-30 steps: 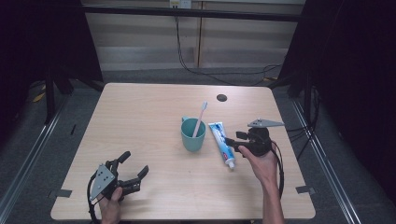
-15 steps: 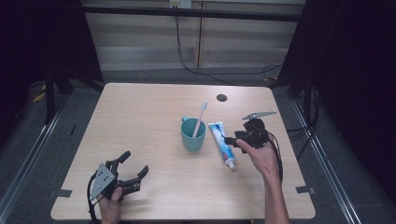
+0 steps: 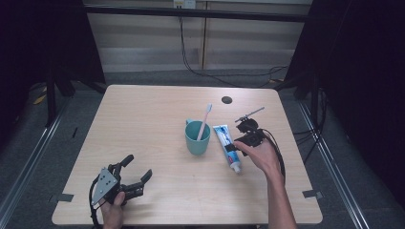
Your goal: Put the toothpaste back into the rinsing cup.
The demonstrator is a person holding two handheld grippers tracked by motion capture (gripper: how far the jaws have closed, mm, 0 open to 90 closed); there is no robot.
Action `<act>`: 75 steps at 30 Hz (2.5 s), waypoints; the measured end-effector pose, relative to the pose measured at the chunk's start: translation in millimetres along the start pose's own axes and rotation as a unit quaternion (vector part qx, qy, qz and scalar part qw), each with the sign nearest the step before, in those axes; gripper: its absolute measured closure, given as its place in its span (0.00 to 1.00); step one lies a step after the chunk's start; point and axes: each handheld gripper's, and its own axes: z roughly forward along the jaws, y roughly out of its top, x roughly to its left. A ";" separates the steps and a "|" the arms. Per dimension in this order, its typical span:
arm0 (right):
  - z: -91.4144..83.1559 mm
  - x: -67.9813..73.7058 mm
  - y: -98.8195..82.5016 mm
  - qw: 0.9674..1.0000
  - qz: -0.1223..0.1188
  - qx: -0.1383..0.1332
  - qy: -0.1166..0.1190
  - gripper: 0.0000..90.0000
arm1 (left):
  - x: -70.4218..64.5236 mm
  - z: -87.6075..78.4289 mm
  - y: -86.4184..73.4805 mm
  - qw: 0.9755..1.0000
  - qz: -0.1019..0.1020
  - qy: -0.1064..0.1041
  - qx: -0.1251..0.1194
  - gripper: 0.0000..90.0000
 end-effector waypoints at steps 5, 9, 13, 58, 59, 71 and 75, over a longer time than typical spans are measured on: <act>4.2 -3.6 4.1 1.000 0.008 0.017 -0.006 0.41 | 0.6 0.1 0.1 1.000 0.002 -0.003 0.001 0.18; 6.5 -4.4 7.7 0.999 0.011 0.030 -0.016 0.39 | 0.1 0.0 0.0 1.000 0.000 -0.001 0.000 0.18; 10.8 -8.8 11.3 0.999 0.021 0.047 -0.015 0.41 | 0.1 0.0 0.0 1.000 0.000 -0.001 0.000 0.18; 55.4 -27.2 33.0 0.986 0.058 0.156 -0.023 0.47 | 0.2 -0.1 -0.1 1.000 0.001 -0.002 0.000 0.18; 56.1 -27.1 33.1 0.985 0.060 0.158 -0.025 0.47 | 0.2 -0.1 -0.1 1.000 0.001 -0.002 0.000 0.18; 65.1 -26.4 30.8 0.983 0.070 0.169 -0.025 0.51 | 0.2 -0.1 -0.1 1.000 0.001 -0.003 -0.001 0.18; 64.6 -25.5 30.6 0.981 0.074 0.175 -0.029 0.63 | 0.2 -0.1 -0.1 1.000 0.000 -0.003 -0.001 0.18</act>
